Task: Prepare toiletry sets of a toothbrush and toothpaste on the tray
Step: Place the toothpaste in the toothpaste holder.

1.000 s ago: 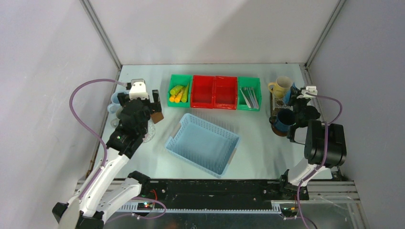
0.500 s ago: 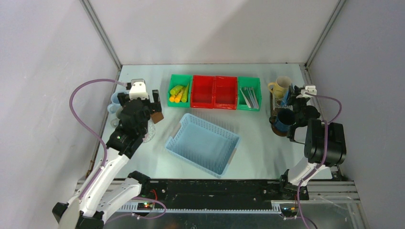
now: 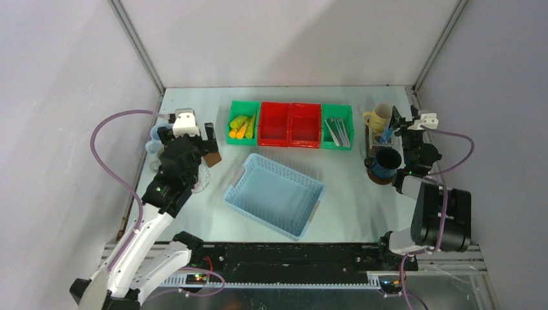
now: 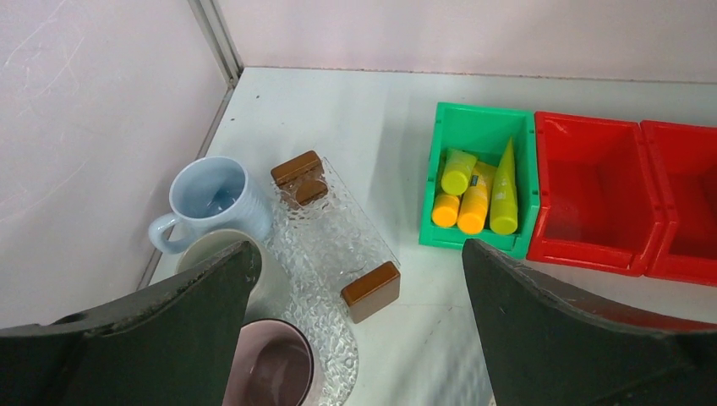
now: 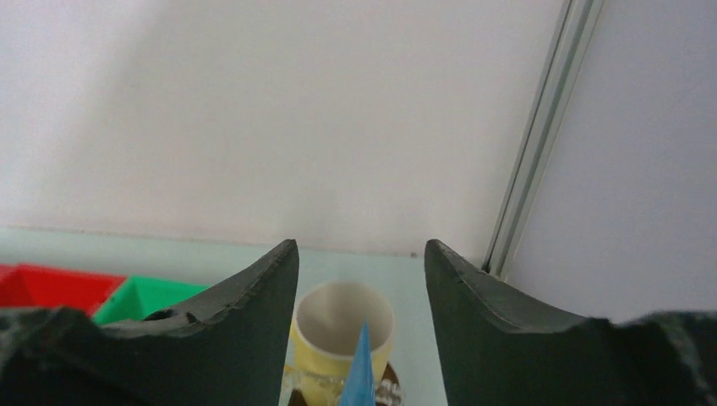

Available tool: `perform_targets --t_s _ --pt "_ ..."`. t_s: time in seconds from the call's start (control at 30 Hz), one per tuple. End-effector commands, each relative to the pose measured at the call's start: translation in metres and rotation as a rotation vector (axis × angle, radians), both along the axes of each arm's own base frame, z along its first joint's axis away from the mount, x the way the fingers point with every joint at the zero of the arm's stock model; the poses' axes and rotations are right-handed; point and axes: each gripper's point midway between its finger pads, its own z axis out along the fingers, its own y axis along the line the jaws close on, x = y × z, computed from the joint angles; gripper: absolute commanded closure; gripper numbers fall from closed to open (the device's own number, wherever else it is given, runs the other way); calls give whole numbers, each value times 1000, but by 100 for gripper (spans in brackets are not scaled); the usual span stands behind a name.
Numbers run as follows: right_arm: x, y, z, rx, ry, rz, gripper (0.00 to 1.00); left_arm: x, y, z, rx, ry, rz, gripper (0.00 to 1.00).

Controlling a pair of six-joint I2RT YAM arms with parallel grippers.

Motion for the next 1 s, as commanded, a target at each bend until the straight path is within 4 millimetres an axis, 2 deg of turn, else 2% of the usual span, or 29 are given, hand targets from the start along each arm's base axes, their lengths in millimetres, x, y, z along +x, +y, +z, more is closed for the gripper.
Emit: perform_targets --t_s 0.0,0.03,0.23,0.3,0.33,0.37,0.4,0.43,0.47,0.5,0.53,0.57,0.6,0.67,0.83,0.97 --pt "-17 0 37 -24 -49 -19 37 0 -2 8 -37 -42 -16 0" --pt "-19 -1 40 -17 -48 -32 34 0 -3 8 -38 -42 -18 0" --pt "-46 2 71 8 -27 -76 32 3 -11 8 -67 -35 -48 0" --pt "-54 3 78 31 9 -101 32 6 -16 4 -82 -13 -65 0" --pt "-60 1 76 48 50 -124 32 9 -21 4 -93 1 -78 0" --pt "-68 6 90 55 28 -121 32 10 -24 2 -98 12 -90 0" --pt "-71 4 80 93 83 -139 32 13 -27 1 -101 36 -93 0" --pt "-78 9 93 103 63 -129 32 15 -29 1 -102 49 -100 0" --pt "-81 11 83 128 116 -129 33 19 -31 -2 -98 86 -98 0" --pt "-87 18 93 133 105 -111 33 25 -35 0 -95 105 -100 0" --pt "-90 24 83 151 154 -97 33 25 -36 -5 -86 139 -101 0" --pt "-97 28 90 156 147 -89 33 31 -40 -6 -78 165 -105 0" --pt "-100 34 80 168 191 -79 33 32 -40 -12 -65 199 -102 0" --pt "-113 41 78 189 218 -63 33 41 -42 -18 -39 259 -95 0" --pt "-140 53 63 202 302 -16 32 67 -52 -36 5 399 -91 0" --pt "-160 60 58 155 322 -6 32 84 -58 -52 24 505 -90 0"
